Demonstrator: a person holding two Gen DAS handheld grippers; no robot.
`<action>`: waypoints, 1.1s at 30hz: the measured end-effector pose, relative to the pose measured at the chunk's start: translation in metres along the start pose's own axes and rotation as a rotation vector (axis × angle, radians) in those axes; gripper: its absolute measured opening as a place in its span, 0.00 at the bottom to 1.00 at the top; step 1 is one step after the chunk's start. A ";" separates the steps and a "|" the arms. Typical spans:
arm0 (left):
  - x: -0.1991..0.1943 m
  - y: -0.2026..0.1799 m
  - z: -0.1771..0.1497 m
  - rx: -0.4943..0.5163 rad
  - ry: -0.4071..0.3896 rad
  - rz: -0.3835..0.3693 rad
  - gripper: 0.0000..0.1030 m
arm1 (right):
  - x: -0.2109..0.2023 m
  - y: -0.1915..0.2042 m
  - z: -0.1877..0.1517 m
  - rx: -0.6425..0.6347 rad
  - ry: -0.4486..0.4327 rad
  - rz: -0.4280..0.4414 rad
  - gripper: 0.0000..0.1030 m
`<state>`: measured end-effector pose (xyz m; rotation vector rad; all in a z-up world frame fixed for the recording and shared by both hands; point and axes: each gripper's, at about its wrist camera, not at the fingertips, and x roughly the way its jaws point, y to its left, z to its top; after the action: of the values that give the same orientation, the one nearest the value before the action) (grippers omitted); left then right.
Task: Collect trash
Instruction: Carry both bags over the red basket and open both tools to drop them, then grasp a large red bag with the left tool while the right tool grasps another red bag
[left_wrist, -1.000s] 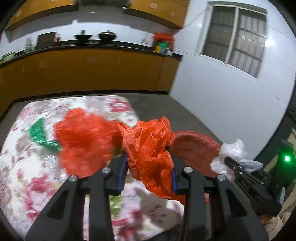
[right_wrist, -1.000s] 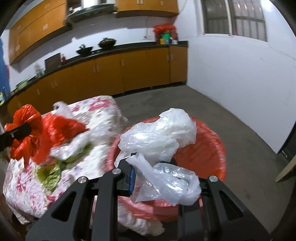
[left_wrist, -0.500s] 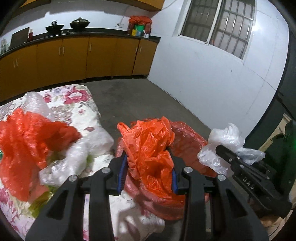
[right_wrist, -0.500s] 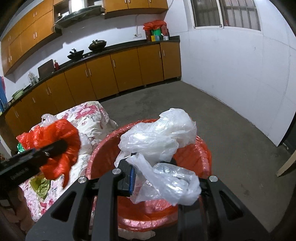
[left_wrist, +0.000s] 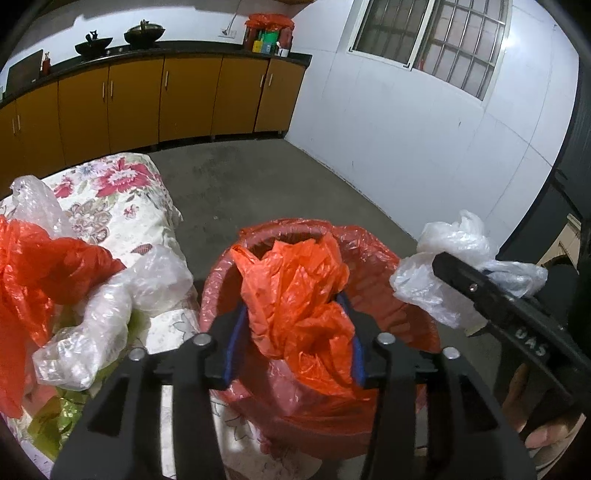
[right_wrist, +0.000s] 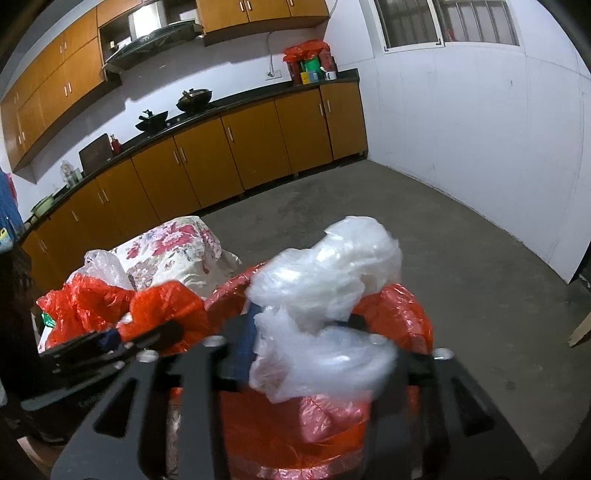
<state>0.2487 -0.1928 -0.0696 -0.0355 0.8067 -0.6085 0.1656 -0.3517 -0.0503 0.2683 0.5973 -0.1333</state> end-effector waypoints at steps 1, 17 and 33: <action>0.001 0.002 -0.001 -0.003 0.004 0.001 0.49 | -0.001 0.000 -0.001 0.003 -0.005 0.001 0.51; -0.031 0.021 -0.010 -0.042 -0.048 0.079 0.64 | -0.009 0.001 -0.004 -0.020 -0.016 -0.044 0.52; -0.135 0.104 -0.044 -0.132 -0.233 0.439 0.81 | -0.019 0.081 -0.024 -0.187 -0.042 0.022 0.52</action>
<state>0.1982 -0.0274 -0.0367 -0.0469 0.6005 -0.1314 0.1535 -0.2662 -0.0413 0.0906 0.5613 -0.0611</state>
